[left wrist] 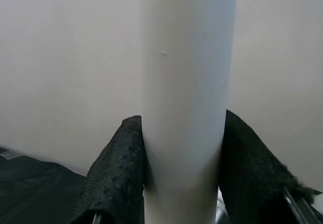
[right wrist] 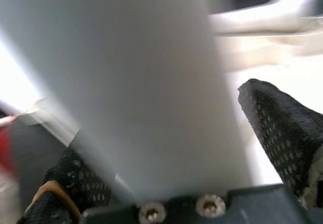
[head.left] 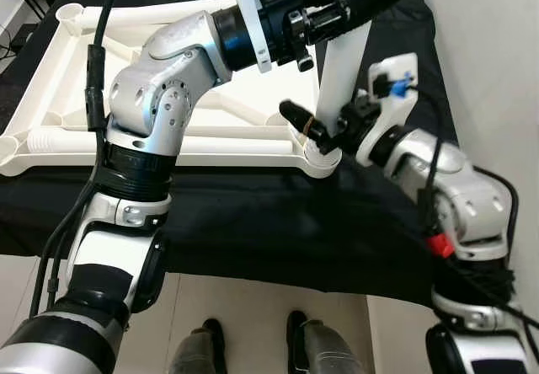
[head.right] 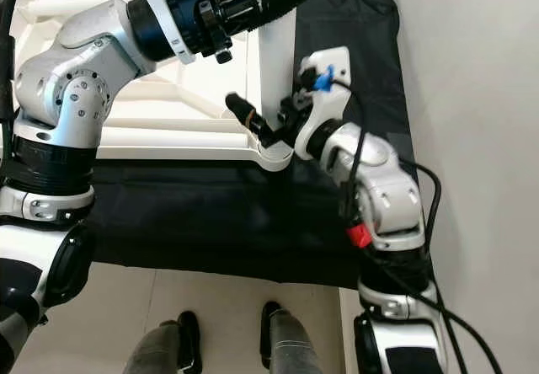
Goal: Building children table
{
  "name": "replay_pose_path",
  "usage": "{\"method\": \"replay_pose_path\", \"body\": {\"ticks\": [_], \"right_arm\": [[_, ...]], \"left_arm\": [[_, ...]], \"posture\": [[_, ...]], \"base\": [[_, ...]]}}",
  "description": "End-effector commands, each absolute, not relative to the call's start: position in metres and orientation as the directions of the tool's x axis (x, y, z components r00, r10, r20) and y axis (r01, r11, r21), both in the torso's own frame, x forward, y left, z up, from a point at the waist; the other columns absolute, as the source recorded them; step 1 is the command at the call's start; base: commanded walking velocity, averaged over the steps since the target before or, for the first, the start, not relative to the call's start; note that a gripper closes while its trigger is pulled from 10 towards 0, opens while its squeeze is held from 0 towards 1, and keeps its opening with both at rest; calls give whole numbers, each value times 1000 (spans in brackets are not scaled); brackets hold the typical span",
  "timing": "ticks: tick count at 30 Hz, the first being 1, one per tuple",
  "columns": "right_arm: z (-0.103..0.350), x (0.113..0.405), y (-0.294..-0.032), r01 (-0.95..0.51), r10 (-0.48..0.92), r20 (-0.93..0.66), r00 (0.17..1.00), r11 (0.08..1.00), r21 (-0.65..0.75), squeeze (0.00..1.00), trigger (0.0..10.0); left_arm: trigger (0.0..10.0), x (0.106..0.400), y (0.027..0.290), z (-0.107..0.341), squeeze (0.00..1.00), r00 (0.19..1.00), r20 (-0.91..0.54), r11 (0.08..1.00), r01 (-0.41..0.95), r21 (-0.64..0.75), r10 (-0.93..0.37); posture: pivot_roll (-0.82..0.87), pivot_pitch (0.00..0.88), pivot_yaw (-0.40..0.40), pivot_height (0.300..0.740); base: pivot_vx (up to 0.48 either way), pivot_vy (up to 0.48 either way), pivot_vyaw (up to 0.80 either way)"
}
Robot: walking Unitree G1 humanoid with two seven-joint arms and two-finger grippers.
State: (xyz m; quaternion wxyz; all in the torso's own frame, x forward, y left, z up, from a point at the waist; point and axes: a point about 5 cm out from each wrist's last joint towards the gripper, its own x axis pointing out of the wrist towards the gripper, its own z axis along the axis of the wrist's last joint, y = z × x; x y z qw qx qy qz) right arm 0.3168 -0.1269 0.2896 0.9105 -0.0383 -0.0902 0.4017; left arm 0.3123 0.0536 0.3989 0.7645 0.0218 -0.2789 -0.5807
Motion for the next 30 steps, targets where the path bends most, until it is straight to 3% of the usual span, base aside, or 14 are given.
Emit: {"method": "replay_pose_path", "body": {"ticks": [1, 2, 3, 4, 10, 14, 16, 17, 18, 30], "right_arm": [[292, 312, -129, -830, 844, 136, 519, 535, -158, 620, 10000], [292, 312, -129, -830, 844, 136, 519, 535, -158, 620, 10000], [294, 311, -131, -859, 875, 131, 466, 483, -169, 620, 10000], [296, 312, -134, -876, 897, 121, 425, 442, -194, 0, 10000], [306, 318, -137, -902, 930, 125, 345, 365, -231, 0, 10000], [312, 323, -138, -943, 971, 115, 211, 233, -238, 0, 10000], [312, 323, -138, -943, 971, 115, 211, 233, -238, 0, 10000], [312, 324, -138, -946, 975, 106, 193, 214, -243, 0, 4588], [313, 327, -140, -948, 979, 95, 182, 200, -247, 0, 0], [319, 334, -153, -935, 984, 56, 169, 178, -306, 0, 0]], "left_arm": [[0, 310, 47, 394, 0, 151, 368, 294, 881, 372, -918], [0, 310, 47, 394, 0, 151, 368, 294, 881, 372, -918], [0, 310, 47, 394, 0, 149, 367, 292, 881, 373, -918], [0, 310, 47, 394, 0, 146, 366, 289, 881, 374, -919], [0, 309, 47, 395, 0, 141, 364, 284, 882, 376, -921], [0, 308, 45, 395, 0, 131, 362, 275, 883, 381, -923], [0, 308, 45, 395, 0, 131, 362, 275, 883, 381, -923], [0, 308, 45, 395, 0, 130, 362, 274, 883, 381, -923], [0, 308, 45, 395, 0, 128, 361, 272, 883, 383, -924], [0, 315, 45, 383, 0, 128, 348, 265, 886, 380, -929]], "posture": [[-9, 293, -6, 740], [-9, 293, -6, 740], [-10, 294, -4, 740], [-7, 293, -5, 740], [-7, 298, 0, 740], [-3, 302, 4, 740], [-3, 302, 4, 740], [-4, 302, 6, 740], [-3, 302, 5, 740], [-2, 305, 11, 740]], "base": [[0, 0, 0], [0, 0, 0], [0, 0, 0], [0, 0, 0], [0, 0, 0], [0, 0, 0], [0, 0, 0], [0, 0, 0], [0, 0, 0], [0, 0, 0]]}}
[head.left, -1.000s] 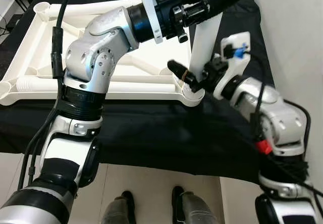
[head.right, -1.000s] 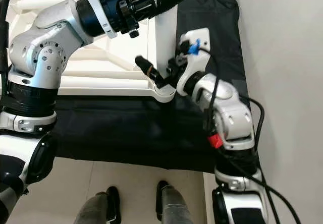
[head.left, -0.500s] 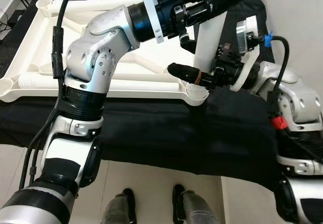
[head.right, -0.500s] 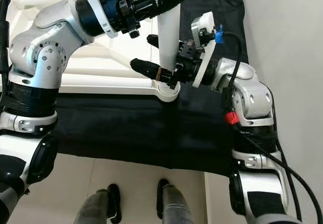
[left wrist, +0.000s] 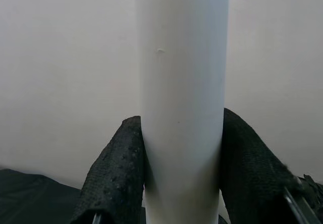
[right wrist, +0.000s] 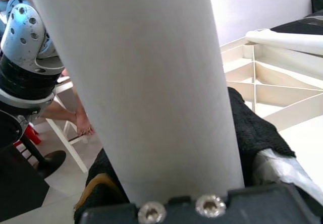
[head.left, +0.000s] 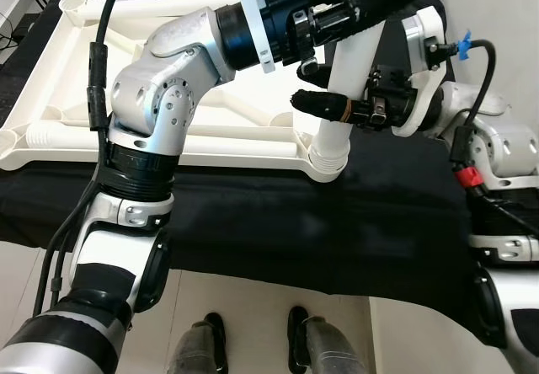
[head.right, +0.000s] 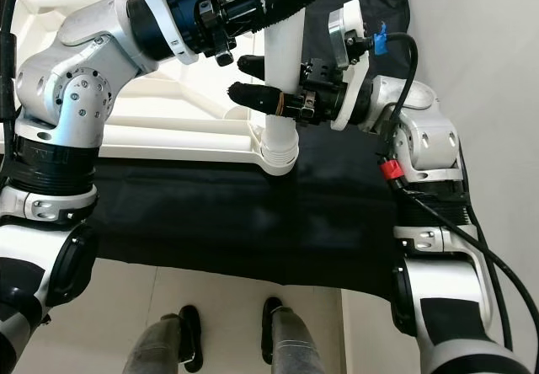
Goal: Building children table
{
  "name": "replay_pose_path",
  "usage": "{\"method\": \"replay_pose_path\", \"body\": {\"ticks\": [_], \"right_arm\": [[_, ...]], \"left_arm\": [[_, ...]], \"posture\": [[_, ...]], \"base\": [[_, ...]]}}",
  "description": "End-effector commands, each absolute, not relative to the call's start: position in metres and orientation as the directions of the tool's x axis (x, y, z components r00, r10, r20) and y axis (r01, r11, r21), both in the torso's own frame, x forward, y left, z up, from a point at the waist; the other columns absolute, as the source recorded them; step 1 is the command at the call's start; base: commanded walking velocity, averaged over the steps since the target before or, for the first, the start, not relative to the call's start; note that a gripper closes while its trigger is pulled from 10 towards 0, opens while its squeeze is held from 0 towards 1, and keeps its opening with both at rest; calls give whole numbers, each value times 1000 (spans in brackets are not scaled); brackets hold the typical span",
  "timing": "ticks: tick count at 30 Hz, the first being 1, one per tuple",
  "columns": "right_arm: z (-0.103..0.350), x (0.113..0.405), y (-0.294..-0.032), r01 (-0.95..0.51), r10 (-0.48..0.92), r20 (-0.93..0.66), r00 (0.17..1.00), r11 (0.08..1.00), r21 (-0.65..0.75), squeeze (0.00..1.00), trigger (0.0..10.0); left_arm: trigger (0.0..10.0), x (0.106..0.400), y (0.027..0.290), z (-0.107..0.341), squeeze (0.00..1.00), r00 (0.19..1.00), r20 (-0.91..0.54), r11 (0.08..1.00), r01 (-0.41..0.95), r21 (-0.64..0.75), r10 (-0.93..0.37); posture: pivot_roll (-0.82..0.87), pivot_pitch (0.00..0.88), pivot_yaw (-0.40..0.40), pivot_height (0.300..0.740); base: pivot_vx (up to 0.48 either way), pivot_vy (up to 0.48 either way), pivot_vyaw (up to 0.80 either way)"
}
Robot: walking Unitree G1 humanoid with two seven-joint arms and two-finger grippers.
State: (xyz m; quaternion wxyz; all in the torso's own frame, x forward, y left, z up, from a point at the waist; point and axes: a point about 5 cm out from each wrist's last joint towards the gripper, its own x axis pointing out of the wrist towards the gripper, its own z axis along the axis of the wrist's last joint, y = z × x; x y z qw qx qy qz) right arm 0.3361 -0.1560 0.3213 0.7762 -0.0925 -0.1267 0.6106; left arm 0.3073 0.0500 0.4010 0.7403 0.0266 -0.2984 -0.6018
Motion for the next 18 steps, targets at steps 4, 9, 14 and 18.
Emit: {"method": "replay_pose_path", "body": {"ticks": [4, 9, 14, 18], "right_arm": [[319, 335, -155, -933, 984, 50, 170, 177, -312, 0, 0], [318, 336, -158, -929, 983, 44, 177, 182, -323, 0, 0], [314, 336, -161, -919, 975, 58, 216, 223, -325, 0, 0], [310, 333, -165, -910, 965, 73, 251, 261, -323, 0, 0]], "left_arm": [[0, 315, 43, 376, 0, 127, 343, 261, 887, 381, -931], [0, 314, 40, 371, 0, 122, 336, 258, 881, 397, -934], [10000, 313, 40, 371, 1000, 142, 345, 283, 870, 404, -928], [10000, 312, 44, 376, 1000, 164, 382, 319, 866, 386, -909]], "posture": [[-4, 305, 13, 740], [-4, 305, 13, 740], [-3, 302, 12, 740], [-4, 302, 13, 740]], "base": [[0, 0, 0], [0, 0, 0], [0, 0, 0], [0, 0, 0]]}}
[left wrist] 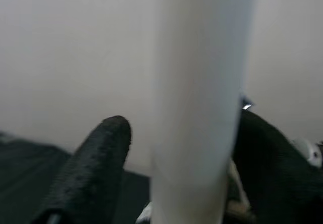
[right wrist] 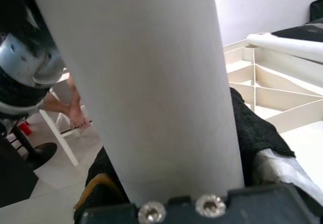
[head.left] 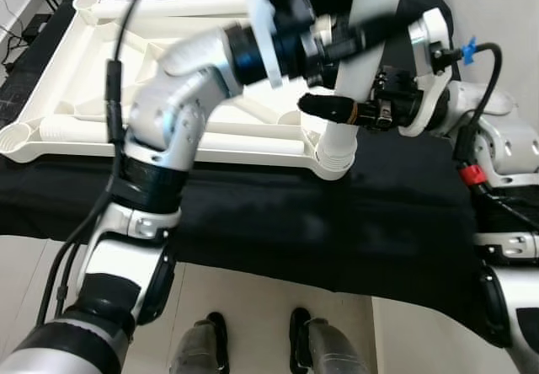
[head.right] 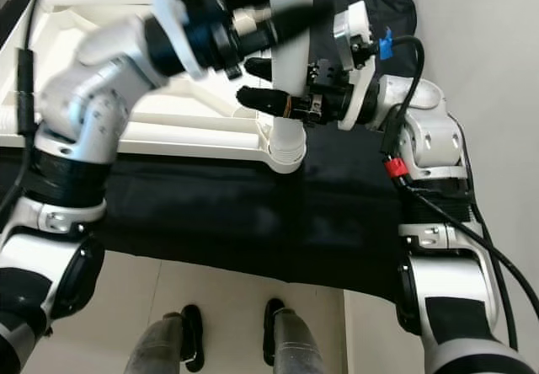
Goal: Building children table
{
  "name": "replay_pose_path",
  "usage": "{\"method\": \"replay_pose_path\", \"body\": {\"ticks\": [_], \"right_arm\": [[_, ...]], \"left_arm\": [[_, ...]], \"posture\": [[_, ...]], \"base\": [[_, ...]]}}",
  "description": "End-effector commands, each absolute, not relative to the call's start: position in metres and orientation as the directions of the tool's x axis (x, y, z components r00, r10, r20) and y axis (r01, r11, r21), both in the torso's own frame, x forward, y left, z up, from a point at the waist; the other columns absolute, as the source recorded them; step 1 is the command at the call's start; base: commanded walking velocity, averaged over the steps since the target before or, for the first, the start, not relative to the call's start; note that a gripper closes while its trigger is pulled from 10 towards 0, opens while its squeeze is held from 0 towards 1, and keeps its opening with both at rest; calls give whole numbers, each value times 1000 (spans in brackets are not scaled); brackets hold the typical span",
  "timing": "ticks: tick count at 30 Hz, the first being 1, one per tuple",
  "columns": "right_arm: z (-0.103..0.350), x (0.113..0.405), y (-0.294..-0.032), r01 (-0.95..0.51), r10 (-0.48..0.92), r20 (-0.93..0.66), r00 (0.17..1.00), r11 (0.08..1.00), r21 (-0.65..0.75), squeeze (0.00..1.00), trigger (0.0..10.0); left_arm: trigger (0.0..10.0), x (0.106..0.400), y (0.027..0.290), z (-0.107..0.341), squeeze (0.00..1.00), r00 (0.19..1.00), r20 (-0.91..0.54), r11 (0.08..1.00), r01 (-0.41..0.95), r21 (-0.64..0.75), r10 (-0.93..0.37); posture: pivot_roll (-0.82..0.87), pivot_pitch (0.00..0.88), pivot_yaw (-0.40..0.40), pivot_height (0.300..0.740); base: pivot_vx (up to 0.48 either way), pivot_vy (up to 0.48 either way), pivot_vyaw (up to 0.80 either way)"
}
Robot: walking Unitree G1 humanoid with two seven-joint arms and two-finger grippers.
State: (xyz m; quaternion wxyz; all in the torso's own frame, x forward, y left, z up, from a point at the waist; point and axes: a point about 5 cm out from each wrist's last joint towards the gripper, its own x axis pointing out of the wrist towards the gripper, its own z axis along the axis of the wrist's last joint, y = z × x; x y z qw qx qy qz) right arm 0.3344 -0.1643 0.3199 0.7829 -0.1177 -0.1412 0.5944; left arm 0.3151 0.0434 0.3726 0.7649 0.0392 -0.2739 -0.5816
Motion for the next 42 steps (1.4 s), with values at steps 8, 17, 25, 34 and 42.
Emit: {"method": "replay_pose_path", "body": {"ticks": [8, 17, 25, 34, 42], "right_arm": [[307, 332, -167, -882, 944, 79, 322, 329, -337, 0, 0], [298, 330, -165, -779, 845, 67, 531, 517, -354, 0, 0], [283, 320, -161, -668, 725, 93, 682, 670, -324, 0, 0], [268, 321, -160, -494, 529, 91, 844, 831, -256, 0, 0], [261, 319, -164, -339, 360, 85, 929, 921, -195, 0, 0]], "left_arm": [[10000, 312, 80, 401, 1000, 199, 470, 386, 856, 344, -860], [10000, 299, 106, 400, 1000, 283, 502, 477, 821, 314, -817], [10000, 298, 136, 403, 1000, 412, 540, 607, 755, 249, -734], [10000, 292, 146, 401, 1000, 468, 552, 659, 722, 210, -690], [10000, 291, 150, 391, 1000, 502, 542, 677, 714, 180, -674]], "posture": [[-13, 293, 11, 740], [-12, 292, 8, 740], [-20, 297, 17, 740], [-25, 299, 17, 740], [-29, 301, 16, 740]], "base": [[0, 0, 0], [0, 0, 0], [0, 0, 0], [0, 0, 0], [0, 0, 0]]}}
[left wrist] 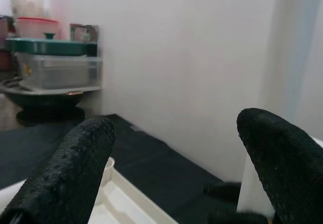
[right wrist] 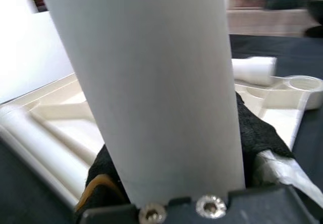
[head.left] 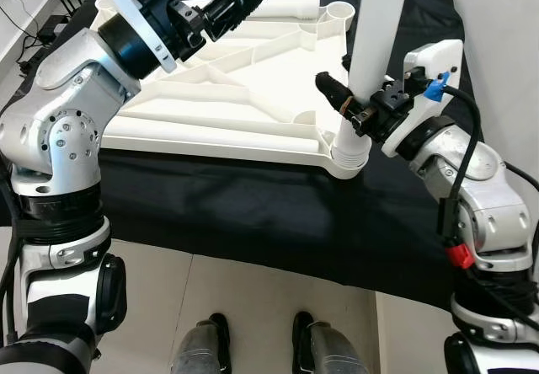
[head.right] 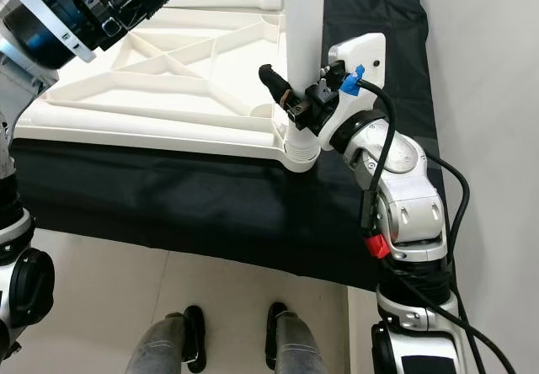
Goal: Building children table
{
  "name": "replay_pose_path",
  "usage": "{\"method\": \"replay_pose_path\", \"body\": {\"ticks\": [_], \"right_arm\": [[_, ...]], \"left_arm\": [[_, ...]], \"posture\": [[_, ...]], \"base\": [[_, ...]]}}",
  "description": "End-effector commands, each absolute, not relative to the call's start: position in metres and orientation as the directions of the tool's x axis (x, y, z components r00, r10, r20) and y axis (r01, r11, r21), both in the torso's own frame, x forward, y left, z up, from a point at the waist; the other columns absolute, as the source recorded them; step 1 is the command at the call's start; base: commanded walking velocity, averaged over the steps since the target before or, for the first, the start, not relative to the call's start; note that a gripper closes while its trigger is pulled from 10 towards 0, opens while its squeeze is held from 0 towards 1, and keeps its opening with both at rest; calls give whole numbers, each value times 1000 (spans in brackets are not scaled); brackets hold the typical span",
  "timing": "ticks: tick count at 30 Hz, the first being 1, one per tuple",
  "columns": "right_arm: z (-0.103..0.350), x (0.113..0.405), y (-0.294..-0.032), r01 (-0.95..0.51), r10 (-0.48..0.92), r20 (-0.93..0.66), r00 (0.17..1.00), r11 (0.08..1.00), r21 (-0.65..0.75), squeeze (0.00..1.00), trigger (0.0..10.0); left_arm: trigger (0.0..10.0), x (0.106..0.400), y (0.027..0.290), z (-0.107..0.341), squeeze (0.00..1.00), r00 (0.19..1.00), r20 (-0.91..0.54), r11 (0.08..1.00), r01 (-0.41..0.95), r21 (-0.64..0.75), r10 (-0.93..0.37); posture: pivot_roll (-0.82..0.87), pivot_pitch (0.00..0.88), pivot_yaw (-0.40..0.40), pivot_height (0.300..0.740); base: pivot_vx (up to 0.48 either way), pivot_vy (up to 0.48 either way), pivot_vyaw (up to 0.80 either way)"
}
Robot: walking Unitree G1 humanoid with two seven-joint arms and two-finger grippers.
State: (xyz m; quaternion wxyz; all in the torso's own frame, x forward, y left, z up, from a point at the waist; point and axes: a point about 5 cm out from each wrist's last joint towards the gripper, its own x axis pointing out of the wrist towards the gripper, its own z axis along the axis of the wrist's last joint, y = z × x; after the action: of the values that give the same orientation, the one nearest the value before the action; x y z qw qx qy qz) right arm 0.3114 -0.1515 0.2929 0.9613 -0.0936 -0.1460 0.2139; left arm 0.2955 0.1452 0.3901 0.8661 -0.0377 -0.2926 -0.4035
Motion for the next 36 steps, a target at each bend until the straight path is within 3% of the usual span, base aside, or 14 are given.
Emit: {"method": "replay_pose_path", "body": {"ticks": [1, 7, 8, 13, 21, 36], "right_arm": [[260, 319, -165, -312, 332, 89, 939, 933, -179, 0, 0], [256, 316, -165, -238, 251, 84, 964, 961, -141, 0, 0], [250, 312, -164, -168, 175, 76, 982, 981, -92, 0, 0], [243, 305, -161, -96, 98, 77, 992, 995, -24, 0, 0], [243, 294, -150, -87, 80, 137, 987, 995, 45, 0, 0], [248, 287, -141, -102, 99, 209, 973, 995, 5, 0, 0]], "left_arm": [[10000, 292, 150, 389, 1000, 510, 540, 681, 711, 173, -670], [10000, 293, 153, 384, 1000, 538, 532, 701, 694, 160, -654], [10000, 294, 155, 379, 1000, 573, 526, 731, 666, 148, -629], [10000, 298, 158, 368, 1000, 616, 505, 761, 633, 140, -605], [10000, 306, 161, 352, 1000, 661, 467, 784, 607, 126, -587], [10000, 308, 158, 334, 1000, 714, 447, 816, 574, 67, -539]], "posture": [[-29, 301, 16, 740], [-30, 302, 14, 740], [-32, 302, 15, 740], [-33, 303, 17, 740], [-36, 303, 23, 740], [-40, 286, 29, 740]], "base": [[0, 0, 0], [0, 0, 0], [0, 0, 0], [0, 0, 0], [0, 0, 0], [0, 0, 0]]}}
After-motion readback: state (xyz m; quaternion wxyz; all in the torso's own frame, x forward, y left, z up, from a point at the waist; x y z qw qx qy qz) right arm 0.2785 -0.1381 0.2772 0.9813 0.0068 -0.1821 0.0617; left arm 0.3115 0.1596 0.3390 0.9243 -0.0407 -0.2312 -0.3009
